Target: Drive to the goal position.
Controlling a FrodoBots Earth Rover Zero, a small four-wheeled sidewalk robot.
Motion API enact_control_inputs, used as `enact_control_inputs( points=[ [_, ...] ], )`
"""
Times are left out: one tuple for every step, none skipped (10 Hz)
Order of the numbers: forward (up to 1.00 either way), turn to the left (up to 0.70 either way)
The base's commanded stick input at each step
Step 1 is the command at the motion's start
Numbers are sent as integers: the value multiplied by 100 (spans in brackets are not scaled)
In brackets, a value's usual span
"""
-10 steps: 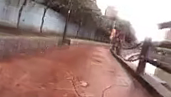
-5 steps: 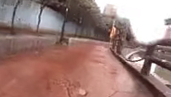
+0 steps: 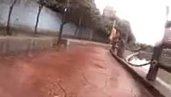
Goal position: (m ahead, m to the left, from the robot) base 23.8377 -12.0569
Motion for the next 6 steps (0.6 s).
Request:
enact_control_inputs(
  points=[
    [50,0],
    [50,0],
    [50,0],
    [50,0],
    [50,0],
    [50,0]
  ],
)
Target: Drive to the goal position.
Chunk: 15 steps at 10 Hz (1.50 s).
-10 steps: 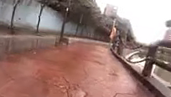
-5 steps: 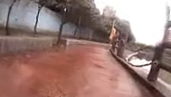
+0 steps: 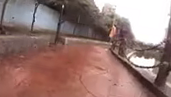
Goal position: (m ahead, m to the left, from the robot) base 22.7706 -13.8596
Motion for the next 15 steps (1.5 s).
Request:
enact_control_inputs(
  points=[
    [50,0],
    [50,0],
    [50,0],
    [50,0],
    [50,0],
    [50,0],
    [50,0],
    [50,0],
    [50,0],
    [50,0],
    [50,0],
    [50,0],
    [50,0],
    [50,0],
    [50,0]
  ],
)
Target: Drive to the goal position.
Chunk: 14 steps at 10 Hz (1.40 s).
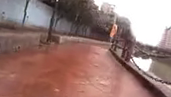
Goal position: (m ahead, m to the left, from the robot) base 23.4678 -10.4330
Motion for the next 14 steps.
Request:
enact_control_inputs(
  points=[
    [50,0],
    [50,0],
    [50,0],
    [50,0],
    [50,0],
    [50,0],
    [50,0],
    [50,0],
    [50,0],
    [50,0],
    [50,0],
    [50,0],
    [50,0],
    [50,5]
  ],
)
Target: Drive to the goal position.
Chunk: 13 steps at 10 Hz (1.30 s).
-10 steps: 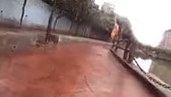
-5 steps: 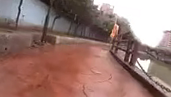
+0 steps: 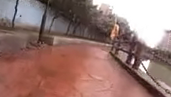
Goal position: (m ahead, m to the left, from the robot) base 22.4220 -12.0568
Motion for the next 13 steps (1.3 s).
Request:
enact_control_inputs(
  points=[
    [50,13],
    [50,4],
    [50,4],
    [50,4],
    [50,2],
    [50,0],
    [50,0],
    [50,0],
    [50,0],
    [50,0],
    [50,0],
    [50,0],
    [50,0]
  ],
)
